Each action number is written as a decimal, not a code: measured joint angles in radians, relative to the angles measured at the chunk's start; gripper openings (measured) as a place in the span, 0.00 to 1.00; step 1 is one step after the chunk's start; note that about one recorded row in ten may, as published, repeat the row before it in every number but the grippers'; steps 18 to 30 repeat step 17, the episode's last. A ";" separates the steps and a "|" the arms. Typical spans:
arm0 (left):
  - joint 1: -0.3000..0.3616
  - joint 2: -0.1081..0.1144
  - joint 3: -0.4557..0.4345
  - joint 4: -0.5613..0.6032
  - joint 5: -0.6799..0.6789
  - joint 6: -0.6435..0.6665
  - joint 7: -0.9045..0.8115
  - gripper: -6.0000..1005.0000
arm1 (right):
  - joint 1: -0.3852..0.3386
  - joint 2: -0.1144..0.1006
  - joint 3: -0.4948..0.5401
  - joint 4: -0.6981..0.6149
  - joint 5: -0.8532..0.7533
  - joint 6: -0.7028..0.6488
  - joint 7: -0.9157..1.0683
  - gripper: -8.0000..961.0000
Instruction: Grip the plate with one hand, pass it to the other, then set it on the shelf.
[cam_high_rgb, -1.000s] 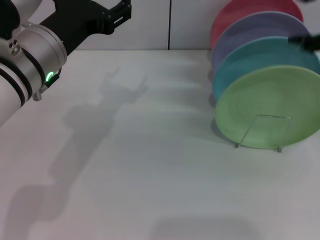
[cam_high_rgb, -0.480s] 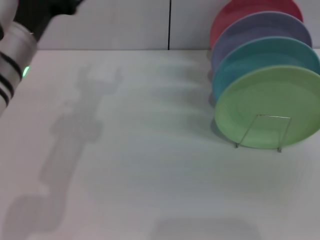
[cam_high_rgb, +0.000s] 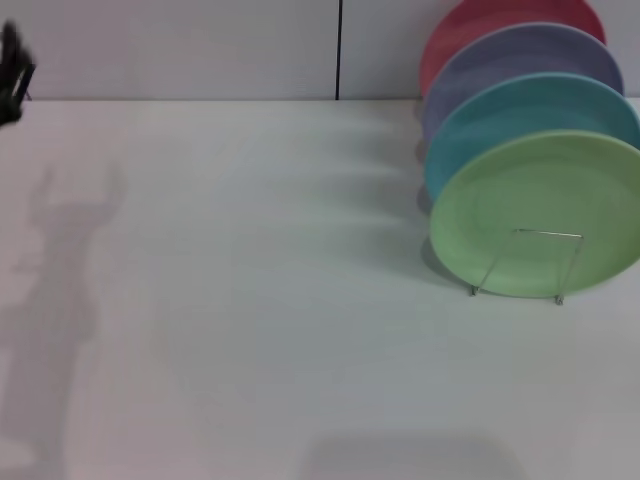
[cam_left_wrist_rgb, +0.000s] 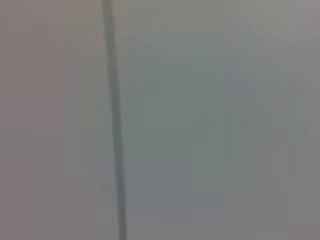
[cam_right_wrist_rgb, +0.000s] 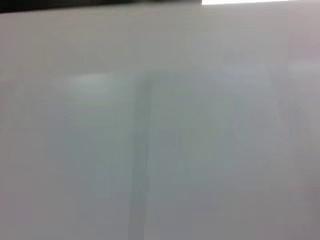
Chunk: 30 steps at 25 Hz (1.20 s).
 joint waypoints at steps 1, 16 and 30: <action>-0.023 0.000 -0.011 0.126 0.024 0.065 -0.142 0.86 | 0.000 0.000 0.058 0.133 0.003 -0.029 -0.092 0.74; -0.074 -0.008 0.025 0.548 0.078 0.320 -0.375 0.86 | 0.043 0.006 0.064 0.527 -0.001 -0.070 -0.626 0.74; -0.069 -0.008 0.027 0.549 0.079 0.324 -0.375 0.86 | 0.043 0.006 0.064 0.527 -0.001 -0.070 -0.626 0.74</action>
